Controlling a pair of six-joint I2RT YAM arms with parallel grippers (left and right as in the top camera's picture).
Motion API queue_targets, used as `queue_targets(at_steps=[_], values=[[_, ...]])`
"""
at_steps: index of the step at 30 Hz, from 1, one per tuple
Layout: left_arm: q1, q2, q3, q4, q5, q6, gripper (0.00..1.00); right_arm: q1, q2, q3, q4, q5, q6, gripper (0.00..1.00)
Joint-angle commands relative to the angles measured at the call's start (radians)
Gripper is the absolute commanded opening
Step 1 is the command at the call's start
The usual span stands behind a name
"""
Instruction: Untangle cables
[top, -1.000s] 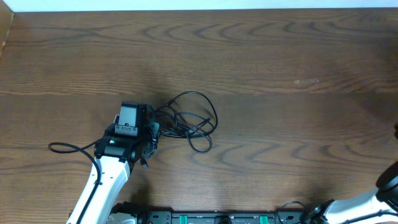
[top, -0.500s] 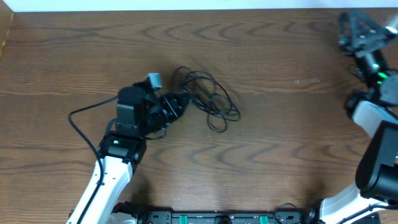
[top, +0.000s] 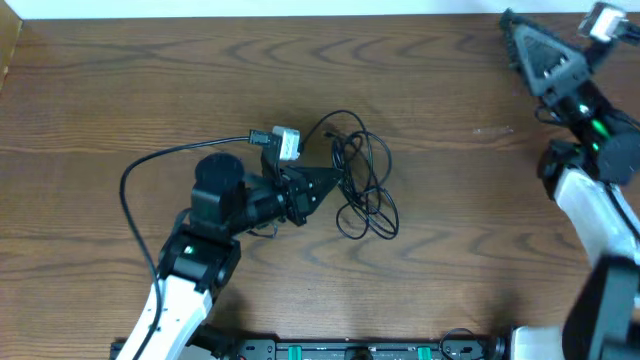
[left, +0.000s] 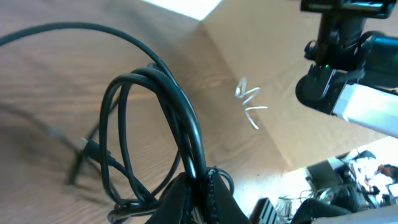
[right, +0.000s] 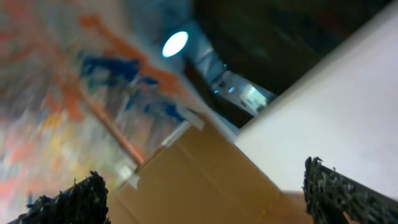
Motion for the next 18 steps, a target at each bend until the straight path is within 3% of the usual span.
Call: queue_targets(at_steps=[1,6,11,18], values=[[-0.003,-0.045,0.011,0.015,0.042,0.045,0.07,0.006,-0.132,0.012,-0.063,-0.046,-0.129,0.99],[-0.037,-0.053,0.011,0.103,0.040,0.010,0.08,0.021,-0.319,0.012,-0.443,-0.103,-0.308,0.99],[-0.062,-0.051,0.011,0.145,-0.020,-0.076,0.07,0.096,-0.476,0.012,-1.009,-0.106,-0.570,0.99],[-0.062,-0.047,0.011,0.146,-0.112,-0.196,0.08,0.248,-0.636,0.012,-1.824,0.153,-0.938,0.99]])
